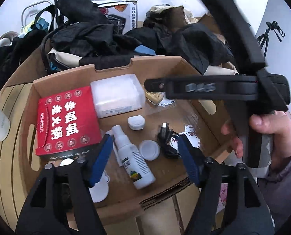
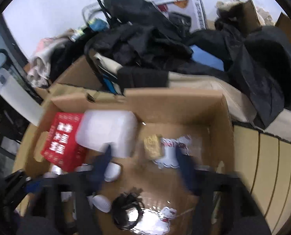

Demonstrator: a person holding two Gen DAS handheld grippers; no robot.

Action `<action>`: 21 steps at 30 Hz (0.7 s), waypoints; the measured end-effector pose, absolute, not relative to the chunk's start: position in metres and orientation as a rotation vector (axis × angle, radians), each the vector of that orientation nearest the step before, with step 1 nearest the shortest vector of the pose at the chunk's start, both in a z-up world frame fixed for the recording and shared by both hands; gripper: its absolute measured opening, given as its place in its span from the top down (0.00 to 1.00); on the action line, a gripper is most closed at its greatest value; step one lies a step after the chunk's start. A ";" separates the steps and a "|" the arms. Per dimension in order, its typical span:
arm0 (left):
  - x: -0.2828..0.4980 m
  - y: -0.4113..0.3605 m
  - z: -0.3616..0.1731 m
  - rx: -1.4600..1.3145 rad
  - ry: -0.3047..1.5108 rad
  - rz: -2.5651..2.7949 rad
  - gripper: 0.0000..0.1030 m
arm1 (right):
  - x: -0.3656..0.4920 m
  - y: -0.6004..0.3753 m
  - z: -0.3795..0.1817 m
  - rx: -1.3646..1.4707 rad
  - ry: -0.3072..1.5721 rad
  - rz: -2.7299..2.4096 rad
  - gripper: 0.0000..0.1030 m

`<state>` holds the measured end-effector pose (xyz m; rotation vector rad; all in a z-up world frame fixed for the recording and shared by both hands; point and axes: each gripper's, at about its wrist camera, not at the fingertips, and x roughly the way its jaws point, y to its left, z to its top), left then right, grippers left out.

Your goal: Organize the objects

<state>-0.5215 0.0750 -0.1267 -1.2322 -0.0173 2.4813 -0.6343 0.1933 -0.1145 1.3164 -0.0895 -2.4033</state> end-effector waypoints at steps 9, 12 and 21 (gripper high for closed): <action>-0.471 0.026 -0.080 -1.265 0.017 2.640 0.03 | -0.586 0.223 -0.074 1.317 -0.035 -2.455 0.17; -0.448 0.004 -0.059 -1.272 0.021 2.725 0.00 | -0.557 0.239 -0.050 1.321 0.033 -2.489 0.17; -0.340 -0.016 -0.033 -1.321 0.026 2.869 0.00 | -0.413 0.262 -0.006 1.282 0.095 -2.513 0.17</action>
